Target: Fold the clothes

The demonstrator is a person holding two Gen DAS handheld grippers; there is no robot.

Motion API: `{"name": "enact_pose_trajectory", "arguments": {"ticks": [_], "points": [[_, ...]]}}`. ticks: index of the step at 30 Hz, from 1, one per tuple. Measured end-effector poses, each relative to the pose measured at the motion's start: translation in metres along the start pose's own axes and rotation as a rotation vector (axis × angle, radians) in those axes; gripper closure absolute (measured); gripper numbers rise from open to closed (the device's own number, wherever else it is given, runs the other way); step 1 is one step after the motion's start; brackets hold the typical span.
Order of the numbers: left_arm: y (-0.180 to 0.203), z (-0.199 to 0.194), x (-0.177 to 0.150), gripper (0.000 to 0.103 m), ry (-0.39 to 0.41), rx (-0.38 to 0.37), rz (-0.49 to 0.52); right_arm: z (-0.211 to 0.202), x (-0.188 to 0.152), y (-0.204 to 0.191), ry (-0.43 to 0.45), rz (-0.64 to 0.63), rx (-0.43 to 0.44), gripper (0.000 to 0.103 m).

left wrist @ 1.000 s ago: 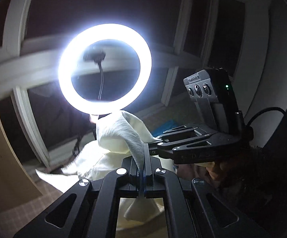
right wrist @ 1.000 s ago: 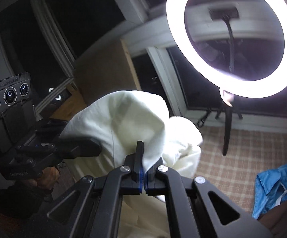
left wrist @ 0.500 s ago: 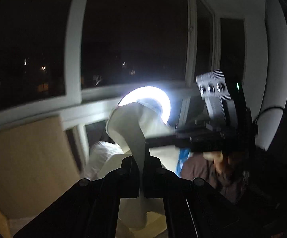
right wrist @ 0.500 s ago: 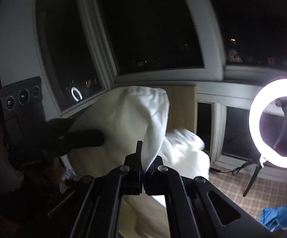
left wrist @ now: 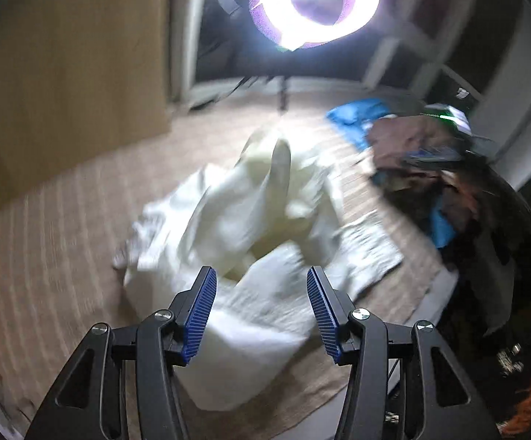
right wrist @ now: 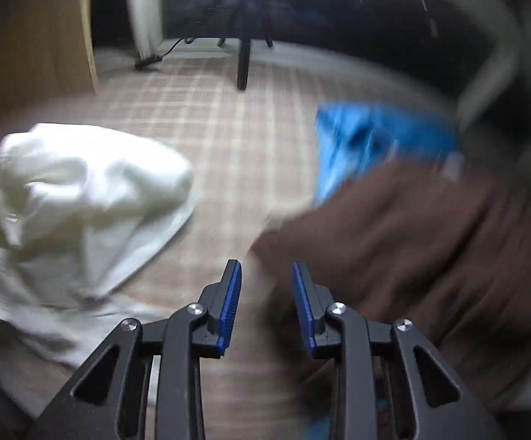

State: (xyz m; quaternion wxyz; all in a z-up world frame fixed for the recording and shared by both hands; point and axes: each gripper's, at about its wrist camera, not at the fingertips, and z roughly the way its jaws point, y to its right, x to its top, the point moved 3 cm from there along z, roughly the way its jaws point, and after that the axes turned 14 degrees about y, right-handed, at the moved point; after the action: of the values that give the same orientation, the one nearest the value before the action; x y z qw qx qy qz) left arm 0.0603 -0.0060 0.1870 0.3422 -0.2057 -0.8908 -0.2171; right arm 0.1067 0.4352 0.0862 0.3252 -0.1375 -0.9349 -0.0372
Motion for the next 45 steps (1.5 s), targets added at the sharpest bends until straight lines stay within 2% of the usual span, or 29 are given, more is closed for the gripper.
{"name": "enact_pose_trajectory", "arguments": {"ticks": [1, 2, 4, 6, 9, 13, 14, 16, 18, 19, 20, 21, 22, 24, 27, 30, 32, 34, 36, 38, 39, 40, 41, 42, 43, 44, 45], "points": [[-0.008, 0.014, -0.002, 0.054, -0.011, 0.01, -0.043, -0.003, -0.009, -0.006, 0.013, 0.065, 0.056, 0.067], [-0.01, 0.021, -0.005, 0.054, -0.015, 0.023, -0.056, -0.007, -0.017, -0.011, 0.026, 0.13, 0.112, 0.056], [-0.019, 0.037, -0.005, 0.053, -0.017, 0.066, -0.056, -0.005, -0.023, -0.039, 0.031, 0.187, 0.238, 0.049], [-0.02, 0.061, 0.002, 0.052, -0.045, 0.049, -0.059, 0.0, -0.021, -0.074, 0.028, 0.208, 0.349, 0.049], [-0.016, 0.083, 0.01, 0.052, -0.058, 0.054, -0.02, 0.005, 0.004, -0.12, 0.062, 0.194, 0.4, 0.049], [-0.013, 0.083, 0.016, 0.051, -0.016, 0.072, 0.007, -0.009, 0.048, -0.175, 0.134, 0.11, 0.511, 0.047], [-0.017, 0.082, 0.014, 0.05, -0.015, 0.09, 0.011, -0.009, 0.058, -0.19, 0.138, 0.064, 0.509, 0.043], [-0.027, 0.081, 0.009, 0.047, -0.025, 0.131, 0.008, 0.002, 0.072, -0.221, 0.129, -0.042, 0.448, 0.042], [-0.041, 0.088, 0.003, 0.047, -0.044, 0.148, -0.011, 0.023, 0.075, -0.241, 0.077, -0.126, 0.377, 0.042], [-0.047, 0.091, 0.0, 0.048, -0.05, 0.151, -0.021, 0.033, 0.074, -0.245, 0.049, -0.152, 0.356, 0.047], [-0.053, 0.094, -0.004, 0.05, -0.056, 0.151, -0.031, 0.04, 0.071, -0.246, 0.028, -0.17, 0.349, 0.067], [-0.057, 0.097, -0.008, 0.057, -0.063, 0.136, -0.042, 0.044, 0.067, -0.243, 0.011, -0.179, 0.351, 0.08], [-0.059, 0.1, -0.012, 0.076, -0.07, 0.119, -0.052, 0.046, 0.064, -0.236, -0.001, -0.175, 0.355, 0.097], [-0.059, 0.1, -0.017, 0.093, -0.073, 0.087, -0.065, 0.039, 0.057, -0.215, 0.022, -0.148, 0.368, 0.097], [-0.04, 0.077, -0.018, 0.096, -0.041, 0.003, -0.044, 0.015, 0.043, -0.169, 0.08, -0.119, 0.322, 0.1], [-0.009, 0.046, -0.02, 0.098, -0.018, -0.094, 0.005, -0.017, 0.02, -0.108, 0.121, 0.012, 0.3, 0.1], [0.021, 0.03, -0.031, 0.099, -0.022, -0.17, 0.035, -0.028, -0.001, -0.068, 0.133, 0.088, 0.226, 0.1], [0.042, 0.029, -0.047, 0.093, -0.075, -0.242, 0.043, -0.014, -0.026, -0.032, 0.065, 0.113, 0.082, 0.1], [0.061, 0.028, -0.063, 0.078, -0.138, -0.301, 0.054, 0.001, -0.05, -0.01, -0.02, 0.097, -0.054, 0.095], [0.062, 0.019, -0.064, 0.078, -0.145, -0.283, 0.088, -0.004, -0.062, -0.003, -0.031, 0.104, -0.121, 0.087], [0.059, 0.014, -0.061, 0.075, -0.133, -0.269, 0.106, -0.014, -0.064, -0.005, -0.004, 0.116, -0.114, 0.086], [0.054, 0.009, -0.057, 0.066, -0.119, -0.252, 0.122, -0.025, -0.066, -0.007, 0.023, 0.127, -0.107, 0.08], [0.042, 0.006, -0.048, 0.06, -0.091, -0.214, 0.123, -0.037, -0.066, -0.011, 0.056, 0.13, -0.106, 0.071], [0.031, 0.007, -0.039, 0.051, -0.071, -0.192, 0.104, -0.052, -0.064, -0.021, 0.099, 0.122, -0.108, 0.067], [0.018, 0.008, -0.03, 0.05, -0.051, -0.167, 0.079, -0.064, -0.062, -0.034, 0.136, 0.116, -0.087, 0.064], [0.001, 0.013, -0.021, 0.05, -0.033, -0.133, 0.019, -0.071, -0.059, -0.049, 0.161, 0.114, -0.041, 0.063], [-0.011, 0.017, -0.016, 0.05, -0.031, -0.132, -0.053, -0.078, -0.057, -0.063, 0.187, 0.111, 0.004, 0.062]]}}
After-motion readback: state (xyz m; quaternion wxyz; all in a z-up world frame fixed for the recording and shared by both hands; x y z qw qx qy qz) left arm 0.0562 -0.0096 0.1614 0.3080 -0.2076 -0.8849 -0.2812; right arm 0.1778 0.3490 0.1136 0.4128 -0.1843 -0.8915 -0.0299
